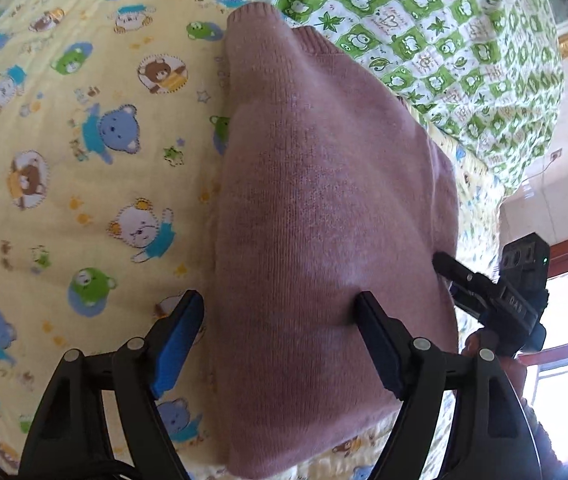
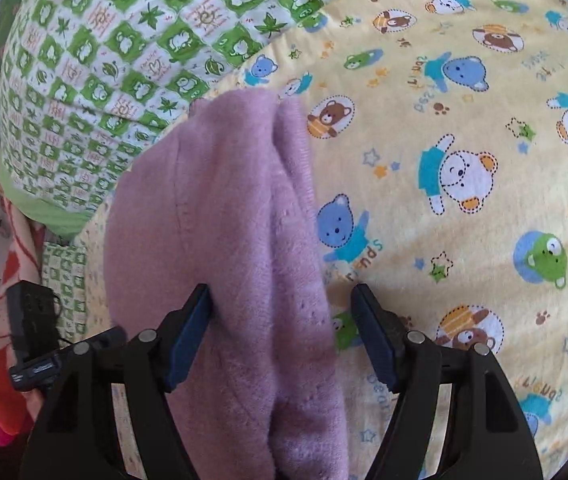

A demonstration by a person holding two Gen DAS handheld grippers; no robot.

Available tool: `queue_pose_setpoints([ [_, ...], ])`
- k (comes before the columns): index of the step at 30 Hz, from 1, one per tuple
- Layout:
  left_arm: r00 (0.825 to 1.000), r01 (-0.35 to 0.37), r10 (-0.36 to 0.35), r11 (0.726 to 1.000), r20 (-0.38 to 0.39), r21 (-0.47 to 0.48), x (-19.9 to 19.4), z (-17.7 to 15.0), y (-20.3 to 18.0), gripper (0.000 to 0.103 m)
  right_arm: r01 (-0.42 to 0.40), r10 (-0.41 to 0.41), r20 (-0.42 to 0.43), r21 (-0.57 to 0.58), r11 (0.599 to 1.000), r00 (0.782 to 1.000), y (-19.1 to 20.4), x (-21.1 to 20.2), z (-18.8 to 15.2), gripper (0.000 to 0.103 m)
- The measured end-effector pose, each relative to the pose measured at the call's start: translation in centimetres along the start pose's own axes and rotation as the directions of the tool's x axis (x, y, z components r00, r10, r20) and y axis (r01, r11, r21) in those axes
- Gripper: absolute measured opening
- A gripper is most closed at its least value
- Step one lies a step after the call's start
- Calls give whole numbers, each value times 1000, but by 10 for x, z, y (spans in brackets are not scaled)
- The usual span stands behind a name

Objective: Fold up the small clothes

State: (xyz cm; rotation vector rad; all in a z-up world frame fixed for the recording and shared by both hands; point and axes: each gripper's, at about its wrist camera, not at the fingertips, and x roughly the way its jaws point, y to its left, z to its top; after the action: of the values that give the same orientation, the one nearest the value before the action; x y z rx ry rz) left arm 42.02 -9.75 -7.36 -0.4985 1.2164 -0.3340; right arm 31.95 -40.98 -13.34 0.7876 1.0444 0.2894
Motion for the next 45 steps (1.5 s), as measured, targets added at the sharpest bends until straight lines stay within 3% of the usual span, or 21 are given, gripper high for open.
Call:
queue_pose_setpoints([
  [5,998,55,-56,998,-19,-43,16,0,8,80,-49,48,-39,-27,998,998,2,8,4,72],
  [9,995,98,-99,993,-8,-66,22,-2,11,70,-96,96,-57,-4,995,994,-1,15,4,70],
  [12,994,110,-110,993,1,-45,26,-2,9,53,-134,135,-77,22,991,988,-5,22,3,56],
  [14,988,154,-154,986,10,-56,24,-3,11,45,-151,154,-84,36,988,985,-6,25,1,48],
  [16,986,165,-165,985,16,-56,22,-3,11,42,-165,168,-78,44,985,983,-4,24,0,39],
  [22,986,161,-160,987,57,-14,0,-7,-1,38,-192,193,-53,23,981,980,15,5,-2,33],
  [32,972,170,-171,985,162,20,-85,-28,12,37,-271,271,-21,-66,960,962,86,-24,-16,31],
  [40,960,97,-90,995,267,-14,-184,-60,67,37,-378,370,-78,-149,914,926,168,-3,-37,31],
  [45,958,23,-6,998,288,-55,-216,-81,102,37,-414,398,-126,-147,898,909,207,30,-52,31],
])
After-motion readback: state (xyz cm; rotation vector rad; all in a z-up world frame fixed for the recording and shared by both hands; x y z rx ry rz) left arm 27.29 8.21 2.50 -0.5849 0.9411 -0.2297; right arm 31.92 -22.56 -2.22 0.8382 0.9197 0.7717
